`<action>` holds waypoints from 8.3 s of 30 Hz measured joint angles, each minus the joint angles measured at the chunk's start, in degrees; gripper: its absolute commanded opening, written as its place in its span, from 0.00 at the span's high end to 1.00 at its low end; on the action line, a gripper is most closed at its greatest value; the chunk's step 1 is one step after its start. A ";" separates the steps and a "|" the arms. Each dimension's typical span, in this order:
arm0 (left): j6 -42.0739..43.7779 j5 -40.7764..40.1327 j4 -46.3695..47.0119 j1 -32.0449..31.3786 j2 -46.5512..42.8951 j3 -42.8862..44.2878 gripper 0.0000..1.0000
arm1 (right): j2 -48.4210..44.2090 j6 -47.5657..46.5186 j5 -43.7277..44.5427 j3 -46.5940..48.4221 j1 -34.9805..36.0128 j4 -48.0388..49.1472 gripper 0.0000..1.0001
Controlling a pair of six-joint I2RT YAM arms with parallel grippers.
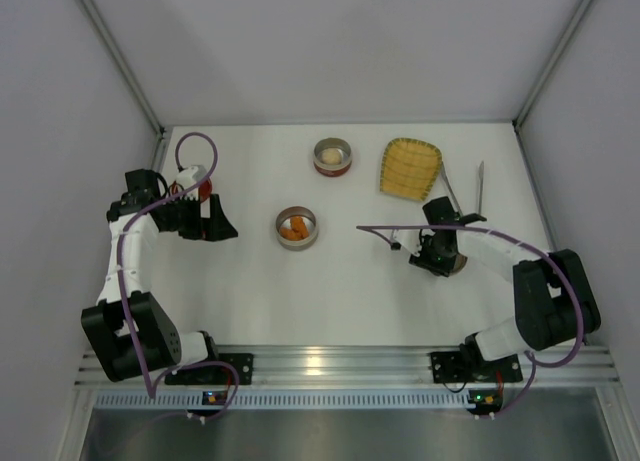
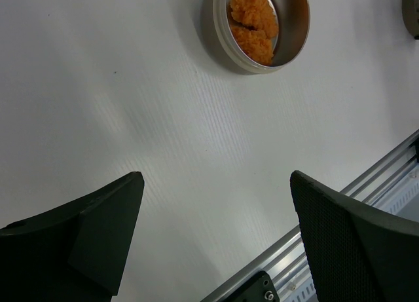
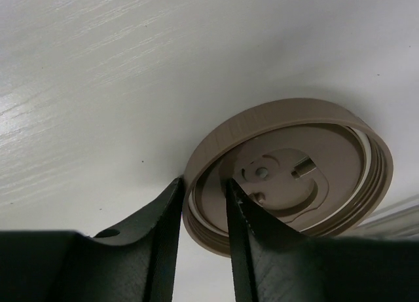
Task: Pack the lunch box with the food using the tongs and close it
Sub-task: Pick up the box lid from the center of the board, then close the box lid on the packing box.
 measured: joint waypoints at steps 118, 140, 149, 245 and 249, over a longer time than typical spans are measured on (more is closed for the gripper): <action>-96.02 20.41 123.40 -39.50 20.50 -12.85 0.19 | -4.87 24.48 -33.53 56.43 23.19 -21.73 1.00; -95.91 21.05 124.54 -41.75 14.49 -12.85 0.21 | -4.85 25.18 -36.79 56.39 23.19 -21.75 1.00; -96.17 20.87 124.52 -42.58 13.11 -12.85 0.30 | -4.85 25.24 -37.38 56.39 23.19 -21.75 1.00; -3.17 -24.74 -24.06 -37.55 45.48 48.74 1.00 | -18.21 34.27 -23.82 32.33 6.64 -10.82 0.01; -2.84 -24.70 -24.17 -37.59 44.87 47.65 1.00 | -18.18 34.62 -24.28 32.30 6.60 -10.78 0.01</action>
